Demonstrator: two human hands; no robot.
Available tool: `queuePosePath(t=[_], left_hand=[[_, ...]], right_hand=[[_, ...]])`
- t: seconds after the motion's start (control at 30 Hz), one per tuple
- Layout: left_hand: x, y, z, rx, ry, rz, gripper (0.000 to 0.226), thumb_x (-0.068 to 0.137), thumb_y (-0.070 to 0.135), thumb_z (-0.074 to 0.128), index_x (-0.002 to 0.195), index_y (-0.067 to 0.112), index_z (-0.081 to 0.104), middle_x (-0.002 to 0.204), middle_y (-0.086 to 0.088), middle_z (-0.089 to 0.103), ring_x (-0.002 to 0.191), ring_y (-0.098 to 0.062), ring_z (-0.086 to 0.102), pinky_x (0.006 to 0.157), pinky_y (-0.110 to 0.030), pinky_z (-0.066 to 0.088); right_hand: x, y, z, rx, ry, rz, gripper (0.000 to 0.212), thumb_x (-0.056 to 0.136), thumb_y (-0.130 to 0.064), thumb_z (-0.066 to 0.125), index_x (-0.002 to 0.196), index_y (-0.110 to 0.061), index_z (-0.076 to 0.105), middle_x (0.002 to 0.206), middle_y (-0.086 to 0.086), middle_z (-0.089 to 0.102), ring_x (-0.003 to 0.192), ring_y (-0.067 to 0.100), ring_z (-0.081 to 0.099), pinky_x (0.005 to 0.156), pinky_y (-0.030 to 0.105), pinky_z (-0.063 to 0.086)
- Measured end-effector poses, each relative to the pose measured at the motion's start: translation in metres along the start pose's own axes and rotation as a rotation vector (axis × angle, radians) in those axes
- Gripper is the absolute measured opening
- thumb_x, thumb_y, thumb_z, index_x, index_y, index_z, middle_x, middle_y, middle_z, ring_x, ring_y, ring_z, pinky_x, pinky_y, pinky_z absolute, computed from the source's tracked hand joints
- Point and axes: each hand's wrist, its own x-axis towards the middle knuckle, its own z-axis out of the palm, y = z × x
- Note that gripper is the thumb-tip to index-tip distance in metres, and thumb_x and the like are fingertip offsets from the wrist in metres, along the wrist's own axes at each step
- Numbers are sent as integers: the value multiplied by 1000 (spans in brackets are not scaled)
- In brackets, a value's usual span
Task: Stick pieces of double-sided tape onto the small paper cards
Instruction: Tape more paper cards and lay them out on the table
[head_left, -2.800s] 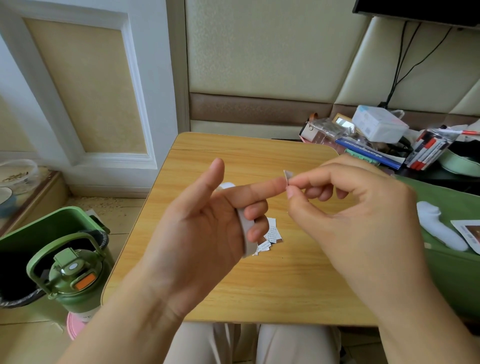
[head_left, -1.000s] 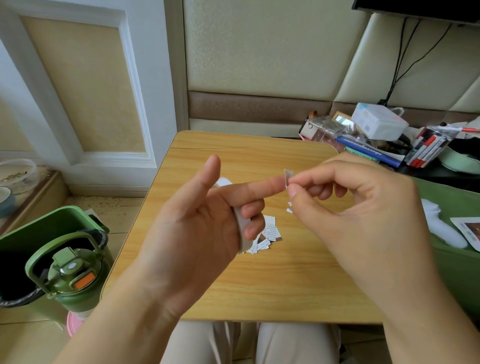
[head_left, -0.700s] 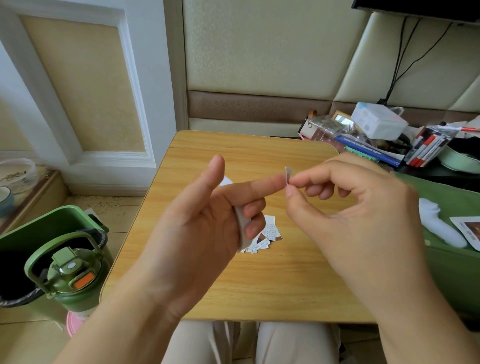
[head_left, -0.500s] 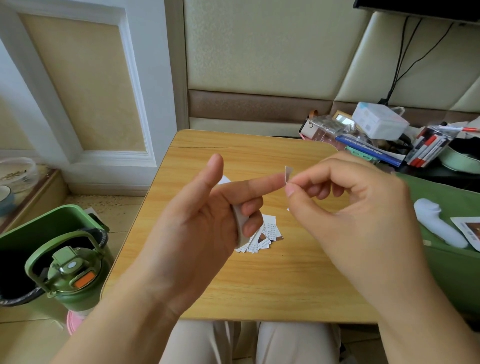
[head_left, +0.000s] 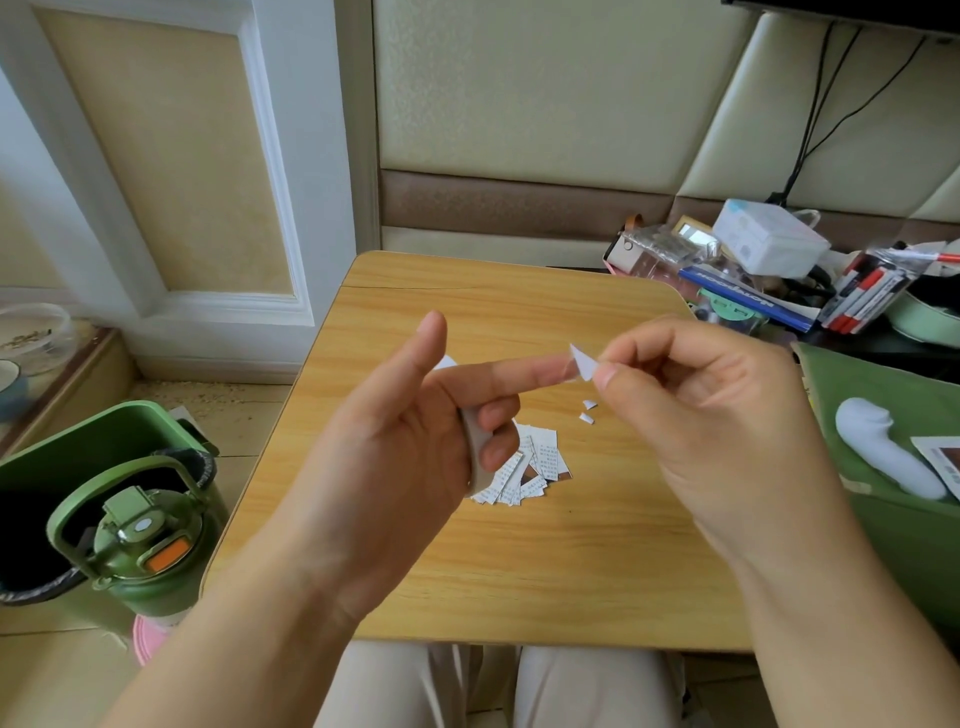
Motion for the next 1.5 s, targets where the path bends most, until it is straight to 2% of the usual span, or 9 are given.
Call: queuePosePath(t=[0.1, 0.37, 0.53, 0.63, 0.8, 1.0, 1.17, 1.37, 1.5], left_hand=[[2, -2, -5, 15, 24, -5, 67, 79, 60, 34, 105, 14, 74, 70, 5, 39, 64, -12, 36, 76, -32, 26], [8, -10, -21, -9, 132, -21, 64, 85, 58, 34, 105, 12, 74, 71, 4, 37, 65, -13, 33, 75, -35, 23], [10, -15, -40, -112, 283, -48, 63, 88, 51, 33, 103, 6, 74, 70, 2, 35, 60, -13, 33, 72, -35, 27], [12, -16, -53, -223, 386, -77, 60, 91, 46, 34, 102, 1, 73, 67, 0, 35, 56, -14, 31, 66, -34, 32], [10, -20, -77, -368, 469, -131, 59, 93, 43, 35, 103, -3, 71, 66, -1, 33, 52, -14, 31, 55, -29, 34], [11, -23, -95, -441, 461, -163, 59, 92, 41, 34, 104, -3, 71, 65, -1, 32, 51, -14, 30, 53, -28, 34], [26, -30, -85, -492, 385, -225, 56, 86, 40, 38, 102, -3, 72, 63, 0, 32, 51, -14, 27, 51, -28, 33], [41, -40, -75, -520, 317, -277, 57, 88, 40, 36, 102, -2, 72, 62, 0, 33, 49, -14, 30, 52, -27, 33], [44, -42, -70, -512, 296, -282, 57, 90, 40, 35, 103, -2, 72, 62, 0, 33, 49, -14, 29, 52, -28, 31]], right_hand=[[3, 5, -1, 70, 39, 68, 9, 69, -16, 66, 65, -23, 69, 62, -8, 62, 61, 5, 51, 61, 16, 42], [9, 25, 3, 103, 50, 152, 15, 73, -17, 65, 66, -29, 71, 64, -14, 64, 63, -1, 53, 63, 9, 42], [17, 58, 17, 60, -15, 298, 22, 85, -6, 63, 68, -20, 65, 65, -14, 61, 64, 1, 52, 63, 10, 42], [26, 81, 36, 4, -100, 389, 21, 86, -10, 61, 70, -22, 64, 67, -13, 62, 67, 2, 55, 68, 15, 44], [46, 113, 70, -116, -191, 463, 17, 88, -14, 58, 74, -20, 64, 69, -7, 59, 54, -1, 47, 49, 9, 37], [66, 148, 43, -313, -12, 464, 17, 89, -16, 55, 75, -22, 61, 74, -6, 61, 51, -1, 46, 44, 10, 34], [63, 185, 10, -551, -119, 583, 27, 89, -13, 52, 66, -23, 61, 69, -3, 62, 66, 18, 53, 57, 25, 38], [62, 201, 9, -516, -45, 591, 21, 77, -10, 74, 64, -19, 60, 61, -3, 51, 54, 11, 44, 47, 14, 36], [65, 202, 6, -463, -23, 560, 20, 82, -5, 68, 71, -21, 62, 72, 2, 60, 65, 15, 52, 61, 22, 42]])
